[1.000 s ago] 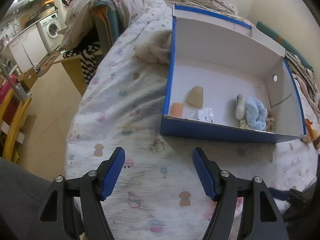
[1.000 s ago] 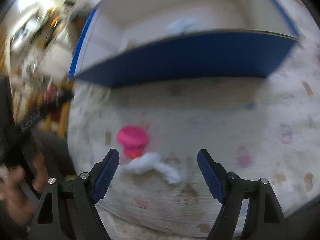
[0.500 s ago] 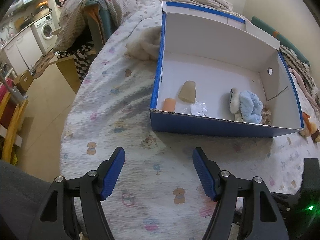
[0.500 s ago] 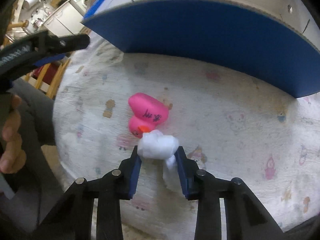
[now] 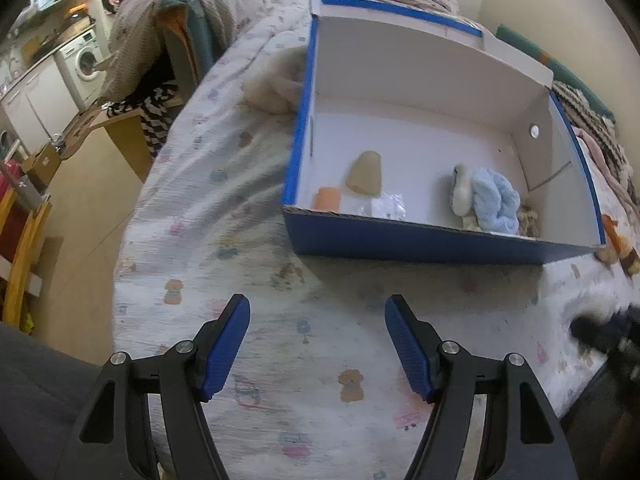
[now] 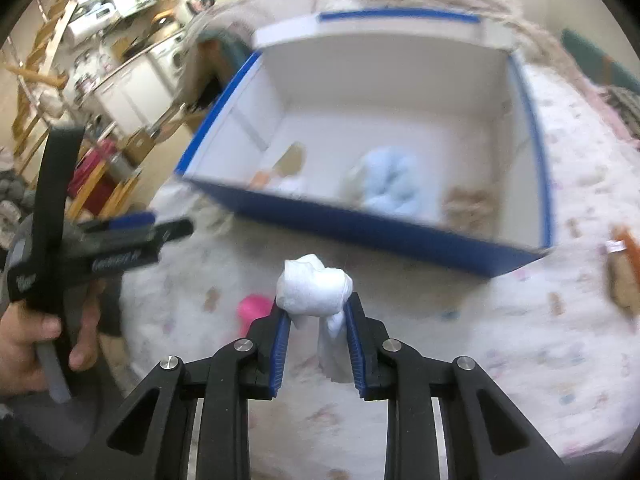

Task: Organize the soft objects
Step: 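Grasp the white cloth with the right gripper while the left grasps the pink duck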

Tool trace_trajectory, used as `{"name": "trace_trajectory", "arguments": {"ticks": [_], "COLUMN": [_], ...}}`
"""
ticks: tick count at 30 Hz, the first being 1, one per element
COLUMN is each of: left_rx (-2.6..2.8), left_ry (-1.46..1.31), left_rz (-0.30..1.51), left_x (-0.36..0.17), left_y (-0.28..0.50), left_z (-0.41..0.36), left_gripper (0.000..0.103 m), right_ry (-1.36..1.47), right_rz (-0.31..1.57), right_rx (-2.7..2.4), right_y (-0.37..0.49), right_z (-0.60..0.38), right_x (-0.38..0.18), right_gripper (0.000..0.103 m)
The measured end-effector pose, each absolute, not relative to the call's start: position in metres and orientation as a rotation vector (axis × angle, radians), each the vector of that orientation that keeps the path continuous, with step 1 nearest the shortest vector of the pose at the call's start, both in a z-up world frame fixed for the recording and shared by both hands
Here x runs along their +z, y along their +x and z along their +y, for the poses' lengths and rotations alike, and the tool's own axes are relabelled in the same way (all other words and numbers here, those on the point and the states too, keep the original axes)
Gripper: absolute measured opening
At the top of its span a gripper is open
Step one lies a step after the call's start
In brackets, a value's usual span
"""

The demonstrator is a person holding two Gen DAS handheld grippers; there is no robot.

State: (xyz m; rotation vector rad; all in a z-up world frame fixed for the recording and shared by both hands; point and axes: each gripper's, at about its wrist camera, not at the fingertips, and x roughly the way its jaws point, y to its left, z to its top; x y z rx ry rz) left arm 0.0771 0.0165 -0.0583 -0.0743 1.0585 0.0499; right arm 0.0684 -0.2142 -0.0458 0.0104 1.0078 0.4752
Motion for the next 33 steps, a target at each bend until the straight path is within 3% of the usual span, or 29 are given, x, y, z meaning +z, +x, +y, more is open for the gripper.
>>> {"name": "trace_trajectory", "arguments": {"ticks": [9, 22, 23, 24, 25, 33], "left_rx": [-0.104, -0.142, -0.143, -0.149, -0.157, -0.089], "left_ry": [-0.031, 0.057, 0.043, 0.019, 0.005, 0.039], "left_rz": [1.155, 1.268, 1.273, 1.279, 1.287, 1.259], "left_x": [-0.075, -0.124, -0.126, -0.128, -0.13, -0.128], "left_y": [0.078, 0.078, 0.079, 0.079, 0.08, 0.083], "left_z": [-0.034, -0.084, -0.082, -0.08, -0.08, -0.059], "left_gripper": [0.067, 0.067, 0.064, 0.049, 0.045, 0.044], "right_ry": [0.235, 0.253, 0.252, 0.249, 0.247, 0.25], "right_rz": [0.945, 0.966, 0.97, 0.974, 0.98, 0.987], "right_rx": [0.413, 0.401, 0.397, 0.394, 0.392, 0.392], "right_y": [0.084, 0.089, 0.09, 0.089, 0.09, 0.089], "right_z": [-0.25, -0.252, -0.252, -0.252, -0.252, -0.252], "right_x": [-0.044, -0.054, -0.055, -0.056, -0.057, -0.058], "right_gripper": [0.028, 0.029, 0.029, 0.029, 0.029, 0.029]}}
